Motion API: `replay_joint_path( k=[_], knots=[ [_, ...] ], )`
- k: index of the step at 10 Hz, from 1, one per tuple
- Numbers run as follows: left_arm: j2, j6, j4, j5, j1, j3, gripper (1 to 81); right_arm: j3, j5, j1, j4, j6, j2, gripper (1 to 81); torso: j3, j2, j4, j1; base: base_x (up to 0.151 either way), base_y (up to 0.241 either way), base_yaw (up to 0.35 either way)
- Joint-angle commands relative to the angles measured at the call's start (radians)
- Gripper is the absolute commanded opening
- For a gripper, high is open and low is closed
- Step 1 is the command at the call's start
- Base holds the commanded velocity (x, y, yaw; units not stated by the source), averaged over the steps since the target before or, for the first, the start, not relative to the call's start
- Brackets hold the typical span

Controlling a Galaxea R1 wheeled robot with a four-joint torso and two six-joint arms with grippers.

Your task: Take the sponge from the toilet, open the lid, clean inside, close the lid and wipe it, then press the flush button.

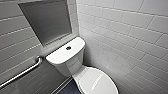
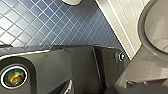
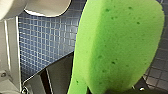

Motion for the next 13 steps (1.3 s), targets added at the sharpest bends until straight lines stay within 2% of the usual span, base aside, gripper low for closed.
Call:
replay_joint_path(
  k=[1,2,5,9,13],
  knots=[
    [-0.083,-0.002,-0.083,0.085,-0.092,0.080,81.1,-0.012,-0.032,-0.032,-0.044,-0.004,0.003,1.0,0.000,-0.097,0.000,0.063,0.000,0.000,0.000],
    [-0.094,-0.002,-0.100,0.085,-0.103,0.081,81.1,-0.012,-0.032,-0.035,-0.044,-0.004,0.002,1.0,0.000,-0.035,0.000,0.021,0.000,0.000,0.000],
    [-0.089,-0.002,-0.107,0.085,-0.134,0.081,81.1,-0.018,-0.032,-0.068,-0.057,-0.004,0.026,1.0,0.000,-0.097,0.000,0.059,0.000,0.000,0.000],
    [-0.063,-0.002,-0.125,0.084,-0.178,0.088,81.1,-0.118,-0.032,-0.134,-0.080,-0.005,0.121,1.0,0.000,-0.099,0.000,0.061,0.000,0.000,0.000],
    [-0.050,-0.002,-0.127,0.085,-0.191,0.089,81.1,-0.135,-0.034,-0.142,-0.092,-0.005,0.155,1.0,0.001,-0.099,0.000,0.061,-0.084,0.000,0.000]
  ],
)
